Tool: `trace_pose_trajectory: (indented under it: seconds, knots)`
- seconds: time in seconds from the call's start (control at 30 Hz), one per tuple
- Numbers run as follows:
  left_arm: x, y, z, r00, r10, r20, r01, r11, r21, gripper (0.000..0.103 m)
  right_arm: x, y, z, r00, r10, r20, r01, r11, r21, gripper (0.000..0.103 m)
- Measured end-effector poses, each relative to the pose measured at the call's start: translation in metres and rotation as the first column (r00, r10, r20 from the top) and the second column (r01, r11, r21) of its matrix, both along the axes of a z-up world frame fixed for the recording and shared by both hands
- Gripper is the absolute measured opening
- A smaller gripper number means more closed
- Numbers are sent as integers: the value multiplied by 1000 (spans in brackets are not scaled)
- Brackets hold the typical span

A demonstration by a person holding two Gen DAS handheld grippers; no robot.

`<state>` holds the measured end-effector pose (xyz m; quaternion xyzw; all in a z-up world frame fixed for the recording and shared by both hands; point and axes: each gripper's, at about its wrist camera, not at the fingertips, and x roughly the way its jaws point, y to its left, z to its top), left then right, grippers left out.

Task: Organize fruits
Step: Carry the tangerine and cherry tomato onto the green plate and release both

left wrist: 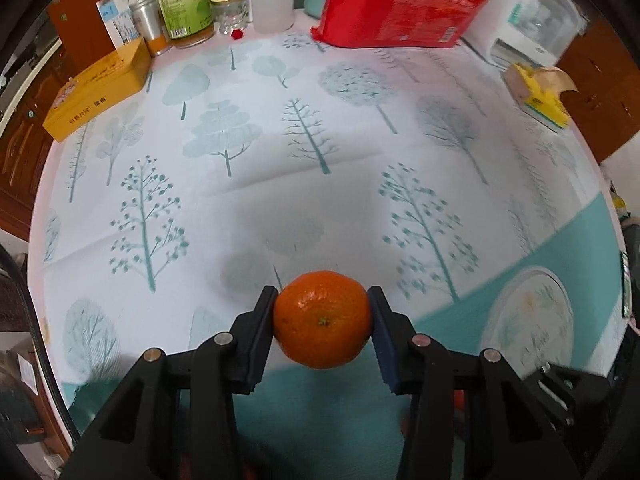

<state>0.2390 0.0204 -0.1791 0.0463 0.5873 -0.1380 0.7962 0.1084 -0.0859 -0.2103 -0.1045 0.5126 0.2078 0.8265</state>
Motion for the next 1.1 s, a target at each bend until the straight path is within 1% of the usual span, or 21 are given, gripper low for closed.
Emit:
trace_pose_trajectory:
  seconds: [0.13, 0.3, 0.57, 0.7, 0.87, 1.0, 1.1]
  knots:
    - [-33, 10, 29, 1000, -25, -3, 25, 999, -35, 43, -12, -3, 13, 999, -41, 6, 41, 999, 4, 25]
    - [-64, 26, 57, 999, -44, 8, 44, 997, -67, 43, -30, -4, 37, 995, -95, 29, 94, 995, 20, 25]
    - [-119, 61, 98, 995, -56, 82, 64, 994, -94, 44, -60, 19, 76, 987, -135, 84, 132, 991, 35, 25]
    - [-140, 84, 111, 995, -52, 91, 63, 990, -129, 44, -76, 37, 97, 984, -137, 118, 132, 990, 51, 25]
    - [-165, 118, 124, 992, -21, 121, 39, 988, -151, 44, -87, 63, 123, 981, -127, 147, 115, 989, 89, 25]
    - [-178, 152, 126, 991, 34, 127, -13, 987, -162, 44, -89, 86, 138, 981, -104, 163, 86, 990, 112, 25]
    - [-187, 180, 120, 990, 85, 113, -67, 985, -159, 44, -89, 105, 146, 982, -77, 175, 55, 990, 129, 25]
